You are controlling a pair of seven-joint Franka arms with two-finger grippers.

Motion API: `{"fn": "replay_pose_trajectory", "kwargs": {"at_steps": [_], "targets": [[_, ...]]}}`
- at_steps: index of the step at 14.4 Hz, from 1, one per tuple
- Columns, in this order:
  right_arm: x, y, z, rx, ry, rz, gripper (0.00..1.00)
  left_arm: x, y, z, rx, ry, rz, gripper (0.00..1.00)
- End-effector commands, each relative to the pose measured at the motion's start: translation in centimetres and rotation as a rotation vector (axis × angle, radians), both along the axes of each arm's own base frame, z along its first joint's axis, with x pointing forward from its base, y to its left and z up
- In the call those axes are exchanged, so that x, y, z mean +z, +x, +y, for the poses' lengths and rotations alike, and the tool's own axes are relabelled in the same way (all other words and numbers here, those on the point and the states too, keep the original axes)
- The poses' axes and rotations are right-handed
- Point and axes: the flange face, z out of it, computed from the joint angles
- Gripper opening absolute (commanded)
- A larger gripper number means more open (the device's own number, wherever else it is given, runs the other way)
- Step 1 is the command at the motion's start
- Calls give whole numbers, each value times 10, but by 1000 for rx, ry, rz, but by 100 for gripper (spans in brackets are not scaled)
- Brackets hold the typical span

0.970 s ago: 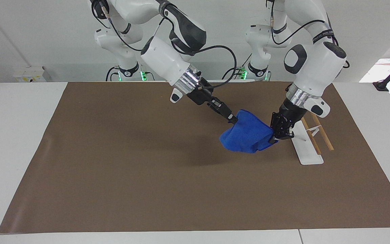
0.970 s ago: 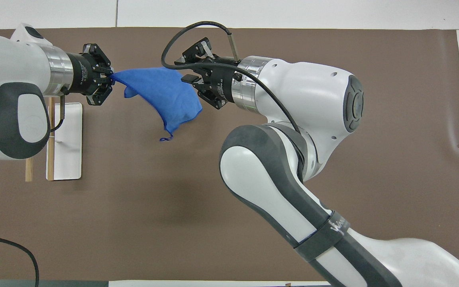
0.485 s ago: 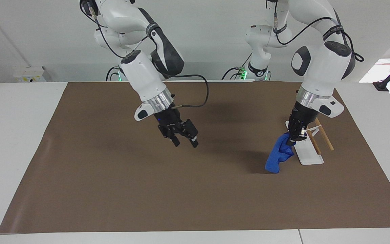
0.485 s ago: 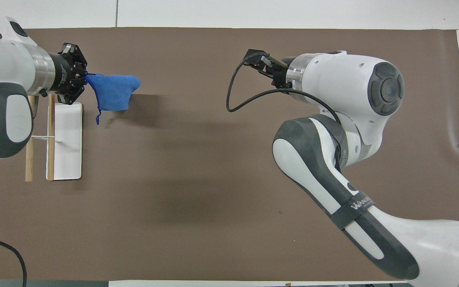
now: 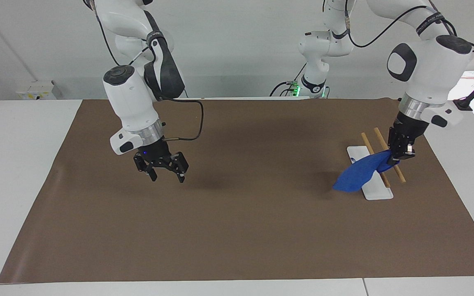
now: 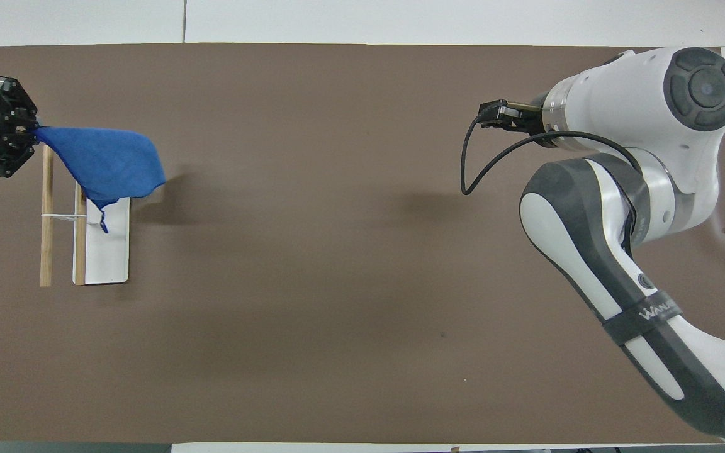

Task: Right arm passes towel to left arm to hang
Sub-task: 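Carry the towel with the left gripper over the wooden rack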

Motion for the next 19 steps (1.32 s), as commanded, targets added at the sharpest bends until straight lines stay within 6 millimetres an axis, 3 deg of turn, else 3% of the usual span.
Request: {"fn": "replay_pose_trajectory", "kwargs": {"at_steps": [1,5,8,10,13,16,19], "targets": [[20,-6,-4,44,-90,67,100,-1,-14,48,61,18,7,0],[67,-30,-20,54,-152,120,100,-13,-34,94,142,14,14,0],[102,-52,-67,106,-187,161,100,-17,-47,125,171,19,24,0],[109,-60,-99,92,-201,202,100,-24,-62,140,121,35,40,0],[117,-71,-135,104,-209,245,100,-46,-87,149,47,64,20,0],[131,-87,-181,105,-196,273,100,-59,-94,143,17,62,45,0],[127,-91,-179,107,-191,268,100,-75,-106,141,-52,70,77,0]]}}
